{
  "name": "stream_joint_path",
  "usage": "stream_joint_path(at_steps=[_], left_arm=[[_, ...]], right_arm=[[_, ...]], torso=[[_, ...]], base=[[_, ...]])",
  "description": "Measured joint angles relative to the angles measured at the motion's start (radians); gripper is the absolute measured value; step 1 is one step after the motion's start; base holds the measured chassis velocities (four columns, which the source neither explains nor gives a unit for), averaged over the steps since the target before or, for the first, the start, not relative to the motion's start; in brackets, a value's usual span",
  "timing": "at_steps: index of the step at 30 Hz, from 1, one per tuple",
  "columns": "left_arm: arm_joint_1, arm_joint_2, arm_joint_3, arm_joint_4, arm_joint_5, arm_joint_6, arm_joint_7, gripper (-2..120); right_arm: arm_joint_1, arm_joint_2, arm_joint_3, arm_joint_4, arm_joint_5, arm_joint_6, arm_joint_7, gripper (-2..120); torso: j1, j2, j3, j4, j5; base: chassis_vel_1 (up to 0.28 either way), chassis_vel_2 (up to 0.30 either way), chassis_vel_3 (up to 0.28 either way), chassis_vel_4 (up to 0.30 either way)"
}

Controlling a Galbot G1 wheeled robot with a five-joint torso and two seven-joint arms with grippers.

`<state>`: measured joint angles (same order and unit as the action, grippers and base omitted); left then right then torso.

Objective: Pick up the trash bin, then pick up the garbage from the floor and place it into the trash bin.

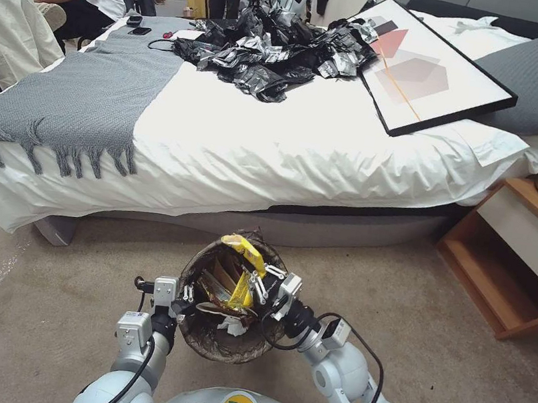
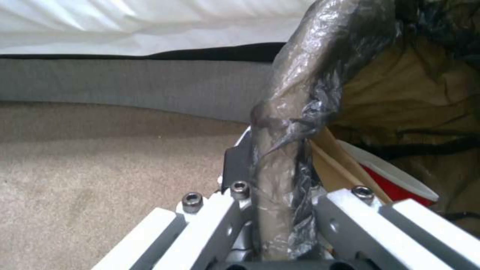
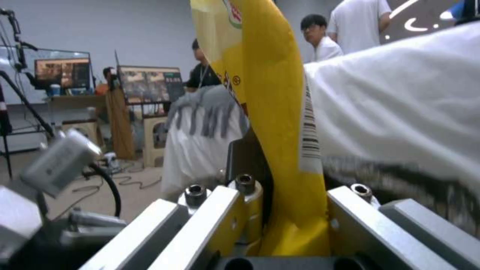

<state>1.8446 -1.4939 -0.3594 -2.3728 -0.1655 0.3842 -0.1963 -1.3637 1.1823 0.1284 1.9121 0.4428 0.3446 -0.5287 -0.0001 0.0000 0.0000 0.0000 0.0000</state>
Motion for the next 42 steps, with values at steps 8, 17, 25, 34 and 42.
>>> stream_joint_path(at_steps=[8,17,25,34,42], left_arm=[[-0.001,0.001,0.0,-0.001,-0.003,0.001,0.0,0],[-0.005,0.002,0.0,-0.001,-0.006,0.002,0.0,0],[-0.005,0.001,0.0,-0.001,-0.006,0.002,0.0,0],[-0.004,0.003,0.0,-0.004,-0.006,0.002,0.0,0],[-0.004,0.007,-0.004,-0.005,-0.007,0.002,0.0,0]], right_arm=[[0.024,0.03,-0.003,-0.078,-0.016,0.011,0.009,0],[0.016,0.032,-0.003,-0.085,-0.04,0.011,0.013,30],[0.009,0.031,-0.003,-0.083,-0.049,0.012,0.013,58],[-0.002,0.023,0.001,-0.072,-0.059,0.014,0.014,92],[-0.03,0.028,0.029,0.03,-0.128,0.03,0.104,100]], torso=[[0.0,0.0,0.0,0.0,0.0],[0.0,0.0,0.0,-0.0001,0.0],[0.0,0.0,0.0,-0.0001,0.0],[0.0,0.0,0.0,0.0,0.0],[0.0,0.0,0.0,0.0002,0.0002]], base=[[0.0,0.0,0.0,0.0],[0.0,0.0,0.0,0.0],[0.0,0.0,0.0,0.0],[0.0,0.0,0.0,0.0],[0.0,0.0,0.0,0.0]])
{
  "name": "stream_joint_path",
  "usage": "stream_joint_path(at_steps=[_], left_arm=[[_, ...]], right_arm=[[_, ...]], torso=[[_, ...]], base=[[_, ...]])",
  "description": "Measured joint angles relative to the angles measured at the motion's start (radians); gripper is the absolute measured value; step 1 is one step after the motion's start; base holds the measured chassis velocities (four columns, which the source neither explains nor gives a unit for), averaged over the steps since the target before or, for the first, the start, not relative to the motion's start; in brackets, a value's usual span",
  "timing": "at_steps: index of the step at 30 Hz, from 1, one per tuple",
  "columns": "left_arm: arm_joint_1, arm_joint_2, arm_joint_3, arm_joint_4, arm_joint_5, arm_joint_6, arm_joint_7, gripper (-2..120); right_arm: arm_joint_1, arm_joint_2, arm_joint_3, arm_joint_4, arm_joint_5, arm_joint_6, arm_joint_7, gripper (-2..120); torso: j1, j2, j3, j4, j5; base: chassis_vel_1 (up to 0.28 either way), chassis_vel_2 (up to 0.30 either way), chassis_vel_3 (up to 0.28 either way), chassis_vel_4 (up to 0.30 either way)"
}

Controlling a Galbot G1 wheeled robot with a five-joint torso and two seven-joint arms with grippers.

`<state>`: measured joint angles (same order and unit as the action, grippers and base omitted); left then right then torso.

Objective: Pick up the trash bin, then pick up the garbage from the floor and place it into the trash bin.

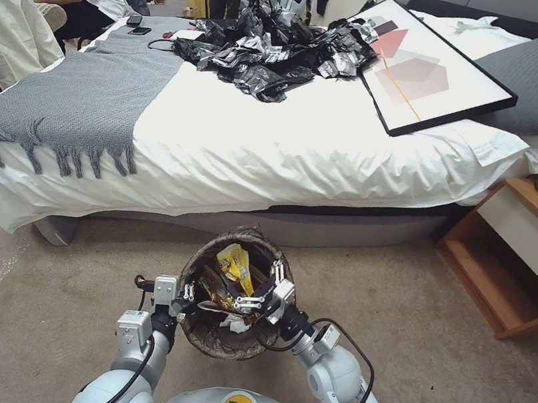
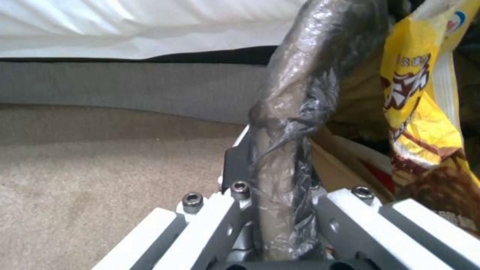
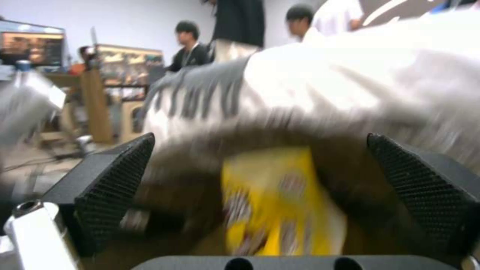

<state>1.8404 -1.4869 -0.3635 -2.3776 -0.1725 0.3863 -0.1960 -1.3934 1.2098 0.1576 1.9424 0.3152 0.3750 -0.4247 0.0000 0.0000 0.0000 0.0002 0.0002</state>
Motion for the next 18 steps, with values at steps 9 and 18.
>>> stream_joint_path(at_steps=[9,18], left_arm=[[-0.012,0.002,-0.015,0.013,-0.007,-0.001,-0.006,0],[-0.011,0.001,-0.017,0.01,-0.007,-0.002,-0.009,0]], right_arm=[[-0.191,0.09,0.147,0.267,-0.261,-0.089,0.492,100],[-0.418,0.184,0.26,0.284,-0.354,0.017,0.611,100]], torso=[[0.0,0.0,0.0,-0.0006,-0.0002],[0.0,0.0,0.0,-0.0002,-0.0002]], base=[[0.0,0.0,0.0,0.0],[0.0,0.0,0.0,0.0]])
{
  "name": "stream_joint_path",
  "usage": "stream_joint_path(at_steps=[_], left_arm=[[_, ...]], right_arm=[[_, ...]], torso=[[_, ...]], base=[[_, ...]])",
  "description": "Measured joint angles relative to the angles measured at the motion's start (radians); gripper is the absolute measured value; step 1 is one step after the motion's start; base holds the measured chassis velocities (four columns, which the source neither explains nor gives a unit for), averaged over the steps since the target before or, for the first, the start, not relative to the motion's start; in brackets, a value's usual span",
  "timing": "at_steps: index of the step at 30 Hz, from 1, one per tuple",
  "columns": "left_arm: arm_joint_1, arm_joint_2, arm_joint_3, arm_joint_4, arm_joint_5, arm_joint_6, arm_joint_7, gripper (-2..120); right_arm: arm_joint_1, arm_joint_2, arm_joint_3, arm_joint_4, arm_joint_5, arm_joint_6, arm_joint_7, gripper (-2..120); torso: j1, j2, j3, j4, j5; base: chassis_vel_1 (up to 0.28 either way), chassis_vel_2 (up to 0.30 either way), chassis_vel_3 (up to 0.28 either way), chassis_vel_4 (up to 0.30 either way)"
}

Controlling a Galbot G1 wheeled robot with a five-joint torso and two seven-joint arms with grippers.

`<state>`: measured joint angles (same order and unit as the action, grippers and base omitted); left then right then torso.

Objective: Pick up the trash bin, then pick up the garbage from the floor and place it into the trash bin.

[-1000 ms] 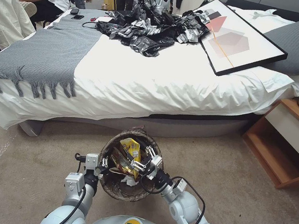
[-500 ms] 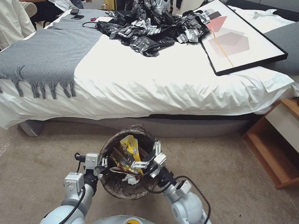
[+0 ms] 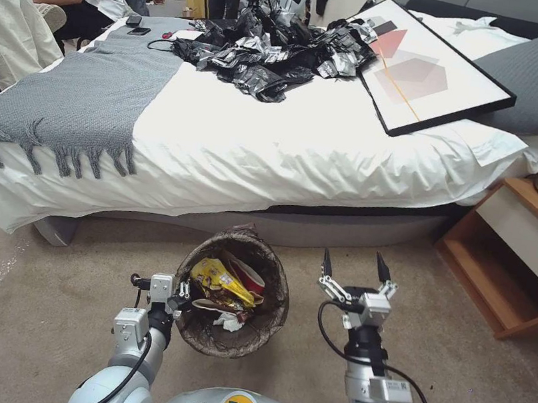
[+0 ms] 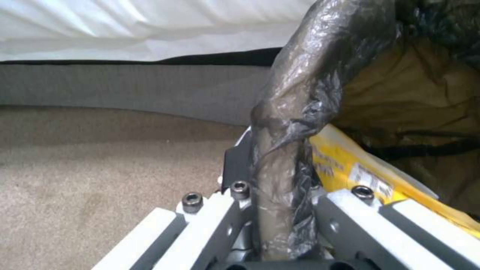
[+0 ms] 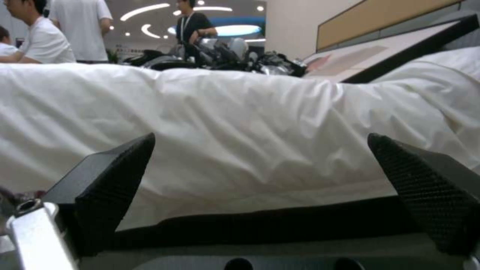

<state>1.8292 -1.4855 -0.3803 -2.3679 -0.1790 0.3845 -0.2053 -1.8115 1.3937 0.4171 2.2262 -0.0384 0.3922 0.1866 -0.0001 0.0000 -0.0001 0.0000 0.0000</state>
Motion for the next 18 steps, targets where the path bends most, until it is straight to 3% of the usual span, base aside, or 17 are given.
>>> stream_joint_path(at_steps=[18], left_arm=[[0.011,-0.004,-0.002,-0.022,0.003,0.002,0.003,0]], right_arm=[[0.016,0.017,0.008,-0.053,-0.002,0.051,-0.028,100]], torso=[[0.0,0.0,0.0,-0.0001,0.0]], base=[[0.007,0.009,0.004,0.006]])
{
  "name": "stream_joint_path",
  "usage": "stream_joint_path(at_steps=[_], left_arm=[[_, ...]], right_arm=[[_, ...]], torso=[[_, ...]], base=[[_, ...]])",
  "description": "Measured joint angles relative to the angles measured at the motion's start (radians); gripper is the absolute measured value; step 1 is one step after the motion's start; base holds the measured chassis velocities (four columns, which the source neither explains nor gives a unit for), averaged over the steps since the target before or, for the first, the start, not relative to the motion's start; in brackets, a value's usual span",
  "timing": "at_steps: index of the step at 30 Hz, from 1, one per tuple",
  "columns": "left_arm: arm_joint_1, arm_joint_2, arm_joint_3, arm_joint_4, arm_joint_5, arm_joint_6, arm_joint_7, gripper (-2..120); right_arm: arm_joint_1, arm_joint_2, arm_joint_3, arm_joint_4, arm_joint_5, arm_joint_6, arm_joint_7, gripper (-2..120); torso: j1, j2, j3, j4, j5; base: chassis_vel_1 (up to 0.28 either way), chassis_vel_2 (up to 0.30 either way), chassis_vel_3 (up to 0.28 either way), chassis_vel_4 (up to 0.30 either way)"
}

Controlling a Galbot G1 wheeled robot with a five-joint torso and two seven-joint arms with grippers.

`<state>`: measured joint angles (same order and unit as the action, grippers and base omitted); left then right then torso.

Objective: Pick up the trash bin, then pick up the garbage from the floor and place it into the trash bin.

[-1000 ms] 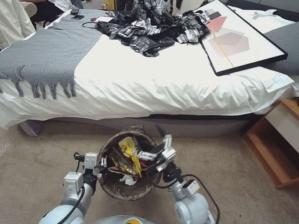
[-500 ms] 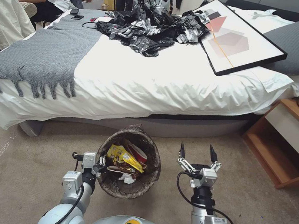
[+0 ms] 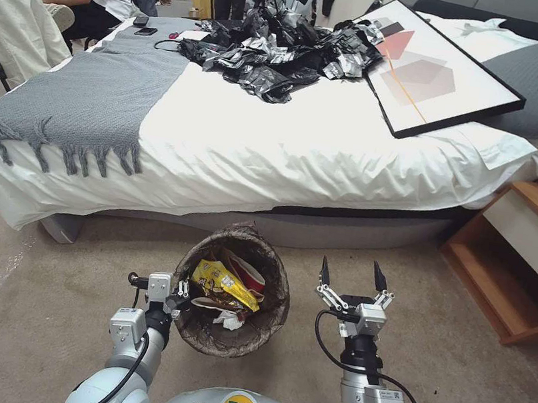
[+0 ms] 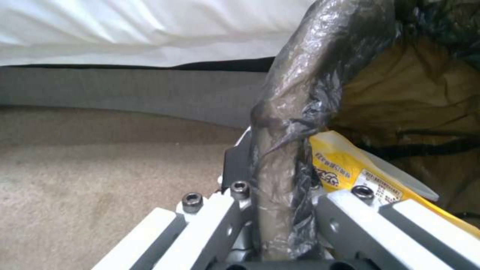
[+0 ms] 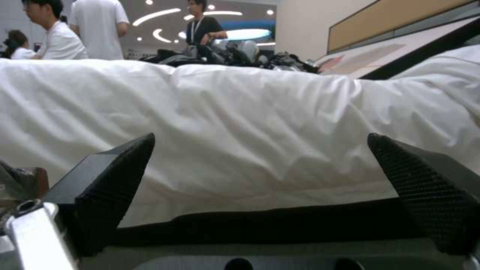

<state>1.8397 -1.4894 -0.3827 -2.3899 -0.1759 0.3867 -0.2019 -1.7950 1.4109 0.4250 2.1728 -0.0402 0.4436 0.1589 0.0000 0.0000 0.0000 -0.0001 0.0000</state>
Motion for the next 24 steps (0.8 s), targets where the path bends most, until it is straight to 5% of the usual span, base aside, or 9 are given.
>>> stream_joint_path(at_steps=[24], left_arm=[[0.003,0.004,-0.018,-0.031,-0.018,0.007,0.001,0]], right_arm=[[0.052,-0.014,0.02,-0.021,0.033,-0.017,-0.009,100]], torso=[[0.0,0.0,0.0,0.0001,0.0]], base=[[0.092,0.1,0.096,0.097]])
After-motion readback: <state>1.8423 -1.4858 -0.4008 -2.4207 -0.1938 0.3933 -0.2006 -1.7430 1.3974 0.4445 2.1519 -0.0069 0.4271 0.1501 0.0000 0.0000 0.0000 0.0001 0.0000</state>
